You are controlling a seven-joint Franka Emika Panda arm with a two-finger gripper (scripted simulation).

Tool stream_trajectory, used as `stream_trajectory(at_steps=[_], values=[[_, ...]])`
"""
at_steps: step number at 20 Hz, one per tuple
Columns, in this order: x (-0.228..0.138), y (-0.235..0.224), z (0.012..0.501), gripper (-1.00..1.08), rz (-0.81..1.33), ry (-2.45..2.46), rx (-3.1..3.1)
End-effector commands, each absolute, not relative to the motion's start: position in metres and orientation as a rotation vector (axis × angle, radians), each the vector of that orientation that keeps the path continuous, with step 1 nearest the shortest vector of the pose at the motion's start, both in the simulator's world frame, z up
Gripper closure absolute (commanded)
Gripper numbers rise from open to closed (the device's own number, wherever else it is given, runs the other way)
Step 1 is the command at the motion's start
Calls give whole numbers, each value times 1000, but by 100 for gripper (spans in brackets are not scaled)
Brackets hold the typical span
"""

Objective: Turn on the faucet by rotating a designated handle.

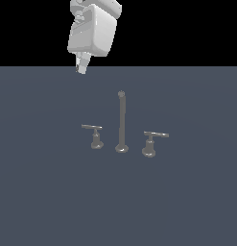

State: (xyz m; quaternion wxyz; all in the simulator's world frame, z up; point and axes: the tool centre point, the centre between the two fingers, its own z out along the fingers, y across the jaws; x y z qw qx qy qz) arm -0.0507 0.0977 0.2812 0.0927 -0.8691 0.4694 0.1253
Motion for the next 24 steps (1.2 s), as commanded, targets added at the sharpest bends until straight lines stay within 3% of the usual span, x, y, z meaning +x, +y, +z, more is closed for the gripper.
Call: stream_trajectory(at_steps=[1, 24], values=[[-40, 102, 262, 108, 373, 1509, -2533], [25, 104, 107, 108, 87, 2373, -2039]])
